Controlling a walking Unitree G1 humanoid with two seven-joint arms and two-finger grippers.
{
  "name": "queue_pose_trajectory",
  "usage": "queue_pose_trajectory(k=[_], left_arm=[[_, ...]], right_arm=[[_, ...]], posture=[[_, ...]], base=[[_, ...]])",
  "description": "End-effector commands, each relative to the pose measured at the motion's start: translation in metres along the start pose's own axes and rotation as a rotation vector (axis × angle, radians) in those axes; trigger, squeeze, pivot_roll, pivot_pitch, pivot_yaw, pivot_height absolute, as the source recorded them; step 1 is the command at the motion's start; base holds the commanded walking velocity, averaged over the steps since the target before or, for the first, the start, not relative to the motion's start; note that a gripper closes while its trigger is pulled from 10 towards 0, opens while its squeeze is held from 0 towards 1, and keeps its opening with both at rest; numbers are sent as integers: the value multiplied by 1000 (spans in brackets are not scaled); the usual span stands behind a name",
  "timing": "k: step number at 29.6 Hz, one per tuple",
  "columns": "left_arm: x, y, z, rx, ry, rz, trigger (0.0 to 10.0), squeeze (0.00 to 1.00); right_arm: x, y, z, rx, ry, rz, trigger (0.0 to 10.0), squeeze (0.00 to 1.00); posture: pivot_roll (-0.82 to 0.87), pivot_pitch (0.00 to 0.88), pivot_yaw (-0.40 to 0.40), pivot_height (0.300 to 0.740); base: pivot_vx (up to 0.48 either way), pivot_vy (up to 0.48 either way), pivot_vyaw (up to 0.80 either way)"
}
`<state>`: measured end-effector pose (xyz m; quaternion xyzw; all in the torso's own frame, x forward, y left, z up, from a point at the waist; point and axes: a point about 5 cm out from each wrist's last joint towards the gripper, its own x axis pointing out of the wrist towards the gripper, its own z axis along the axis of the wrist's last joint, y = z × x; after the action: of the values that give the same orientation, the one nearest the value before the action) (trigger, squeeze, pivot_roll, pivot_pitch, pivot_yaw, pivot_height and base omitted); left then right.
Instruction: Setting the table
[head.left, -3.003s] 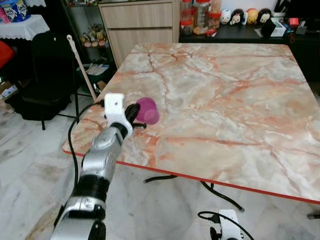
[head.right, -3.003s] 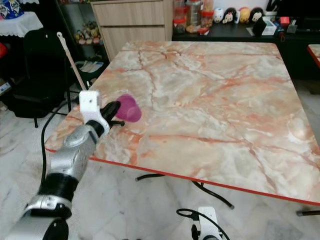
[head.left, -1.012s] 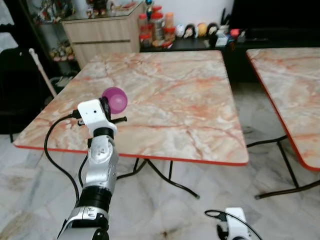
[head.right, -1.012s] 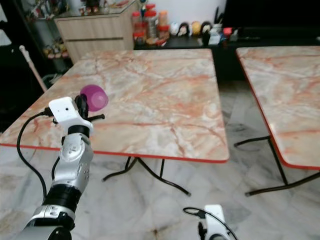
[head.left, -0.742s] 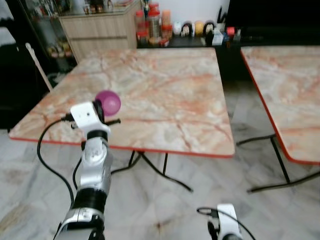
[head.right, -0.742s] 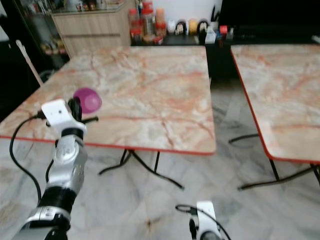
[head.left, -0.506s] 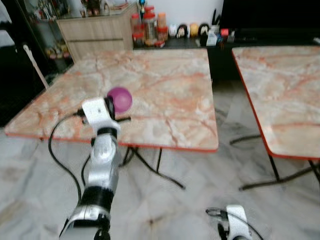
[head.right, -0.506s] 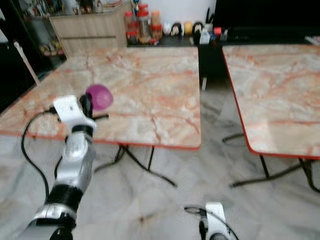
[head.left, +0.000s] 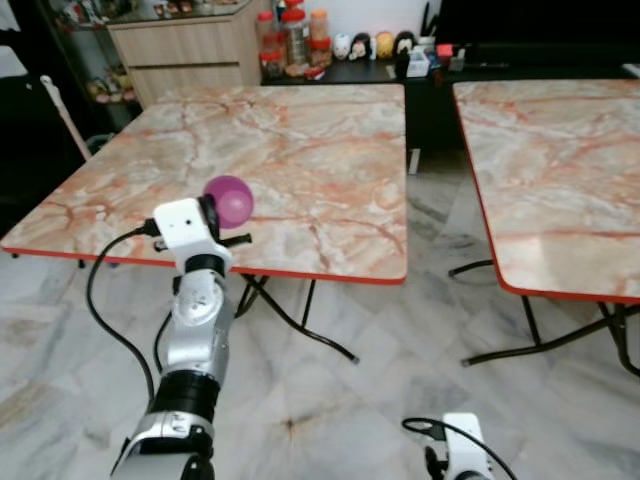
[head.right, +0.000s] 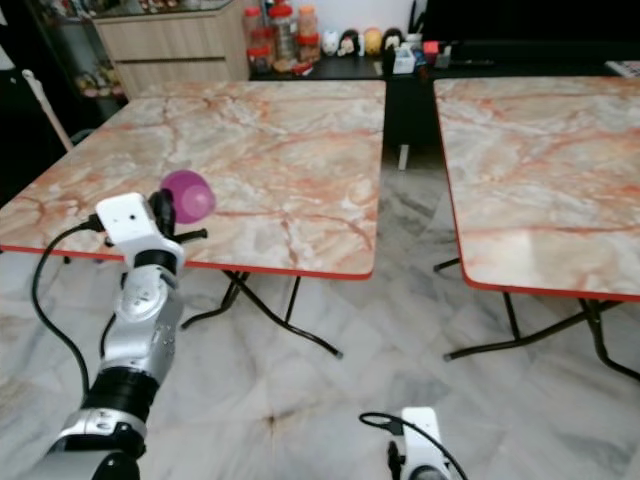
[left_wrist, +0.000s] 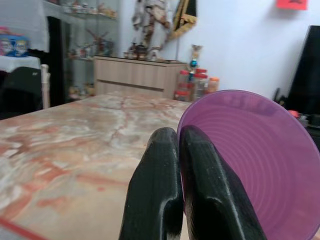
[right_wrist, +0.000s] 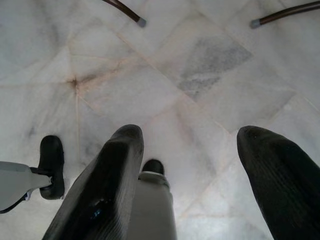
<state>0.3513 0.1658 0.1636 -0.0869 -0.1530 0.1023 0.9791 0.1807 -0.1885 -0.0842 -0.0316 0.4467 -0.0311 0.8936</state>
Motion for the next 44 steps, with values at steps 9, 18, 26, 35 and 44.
queue_pose_trajectory(k=[9, 18, 26, 35, 44], left_arm=[[-7, 3, -9, 8, 46, 9, 10000, 0], [-15, 13, -13, 21, 56, 28, 10000, 0], [-16, 11, -10, 17, 41, 20, 10000, 0], [-13, 5, -8, 19, 42, -6, 10000, 0], [-13, -6, -6, -27, 34, -90, 10000, 0]], right_arm=[[0, -5, 2, -7, -9, -11, 10000, 0], [0, -6, 4, -15, -16, -11, 10000, 0], [0, -5, 4, -22, -19, -5, 10000, 0], [0, -3, 5, -22, -22, 0, 10000, 0], [0, -3, 3, -16, -18, -3, 10000, 0]], posture=[[4, 47, 60, 736], [6, 27, 62, 736], [9, 10, 63, 736], [8, 19, 65, 736], [17, 34, 55, 736]], base=[[0, -320, 0], [0, -267, 0], [0, -480, 0], [0, -480, 0], [0, -52, 0]])
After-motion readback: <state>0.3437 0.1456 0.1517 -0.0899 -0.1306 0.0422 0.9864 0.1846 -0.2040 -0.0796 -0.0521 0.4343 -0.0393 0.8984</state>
